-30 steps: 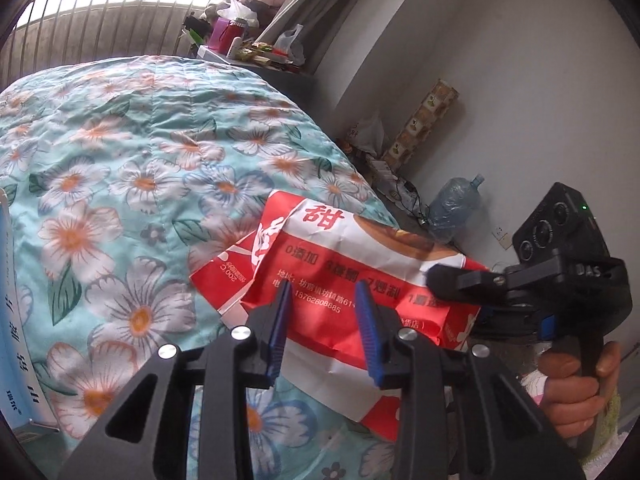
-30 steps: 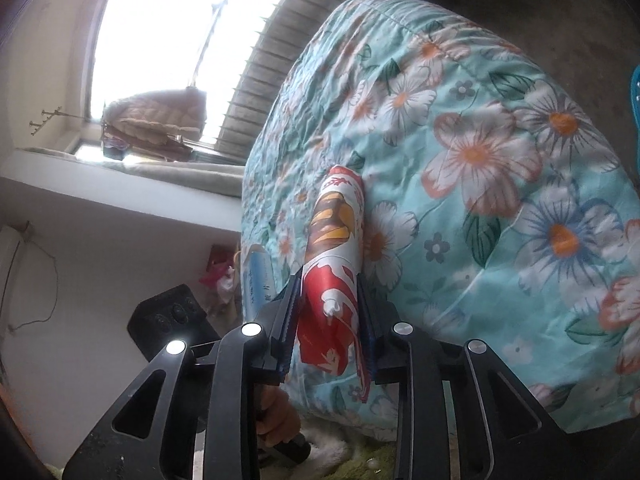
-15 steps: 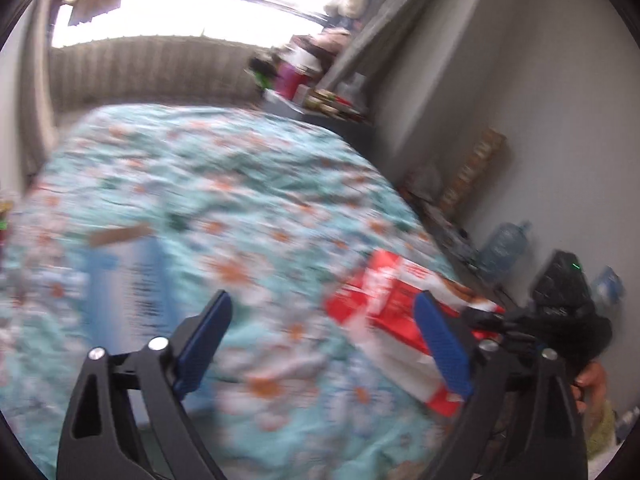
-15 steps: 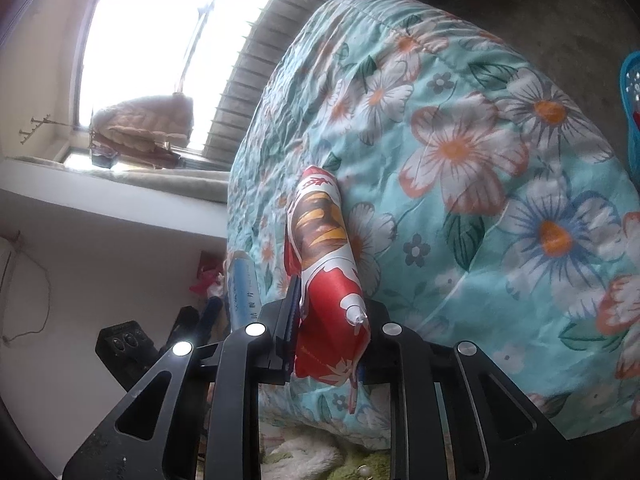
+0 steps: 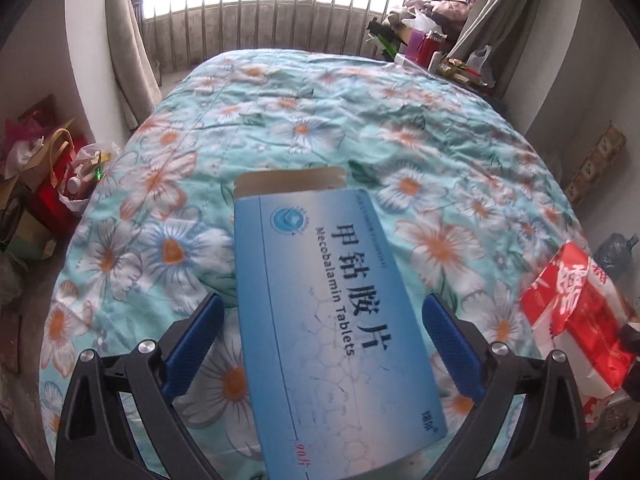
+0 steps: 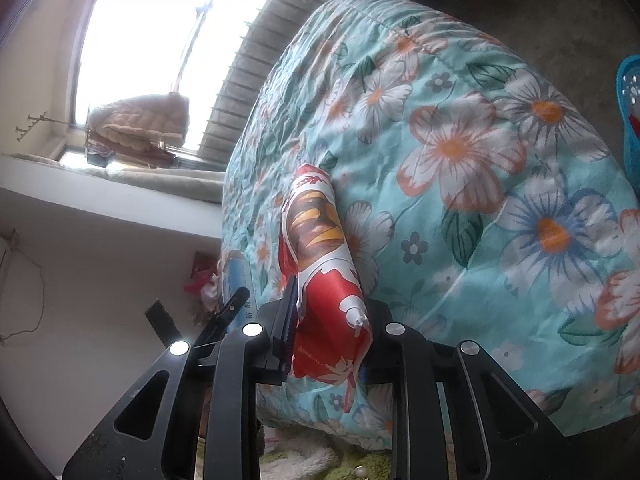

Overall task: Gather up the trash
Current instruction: 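Hold the snack bag in the right tool while the left holds the medicine box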

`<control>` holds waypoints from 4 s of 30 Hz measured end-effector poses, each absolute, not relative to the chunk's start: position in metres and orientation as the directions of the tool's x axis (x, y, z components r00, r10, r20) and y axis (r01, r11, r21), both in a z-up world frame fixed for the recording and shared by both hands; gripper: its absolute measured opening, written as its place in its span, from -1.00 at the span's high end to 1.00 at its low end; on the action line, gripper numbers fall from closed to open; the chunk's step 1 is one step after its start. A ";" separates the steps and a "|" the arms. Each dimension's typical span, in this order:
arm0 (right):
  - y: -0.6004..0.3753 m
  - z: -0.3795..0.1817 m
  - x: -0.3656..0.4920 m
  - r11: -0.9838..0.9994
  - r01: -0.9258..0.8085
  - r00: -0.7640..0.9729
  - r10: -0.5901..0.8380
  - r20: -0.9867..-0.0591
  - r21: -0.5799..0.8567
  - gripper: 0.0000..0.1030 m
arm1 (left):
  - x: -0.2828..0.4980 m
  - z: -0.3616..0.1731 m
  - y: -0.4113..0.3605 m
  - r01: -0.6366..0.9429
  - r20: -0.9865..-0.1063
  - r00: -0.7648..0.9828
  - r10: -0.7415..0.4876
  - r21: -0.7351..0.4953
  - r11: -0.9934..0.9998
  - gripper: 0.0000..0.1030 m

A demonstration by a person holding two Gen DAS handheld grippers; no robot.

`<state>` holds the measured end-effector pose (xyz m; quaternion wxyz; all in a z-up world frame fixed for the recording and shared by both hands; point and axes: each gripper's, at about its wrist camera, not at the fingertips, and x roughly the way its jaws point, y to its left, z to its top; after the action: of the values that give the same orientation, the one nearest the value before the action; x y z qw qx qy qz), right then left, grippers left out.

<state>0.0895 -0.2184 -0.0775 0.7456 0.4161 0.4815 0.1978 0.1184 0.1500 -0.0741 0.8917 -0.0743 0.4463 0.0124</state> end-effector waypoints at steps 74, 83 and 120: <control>-0.228 -0.072 0.087 0.563 0.078 0.435 0.724 -0.536 0.823 0.60 | 0.079 -0.076 0.044 0.327 -0.818 0.524 -0.239 -0.065 0.943 -0.41; -0.231 -0.061 0.091 0.553 0.057 0.454 0.728 -0.514 0.832 0.62 | 0.076 -0.069 0.048 0.313 -0.805 0.548 -0.228 -0.055 0.948 -0.41; -0.259 -0.032 0.057 0.549 0.013 0.578 0.678 -0.454 0.836 0.68 | 0.055 -0.014 0.045 0.372 -0.701 0.647 -0.301 -0.055 0.927 -0.41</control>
<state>0.0569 -0.2594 -0.0318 0.7801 0.4246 0.4071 0.2131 0.0549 0.0447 -0.0138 0.9062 0.0470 0.3772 -0.1854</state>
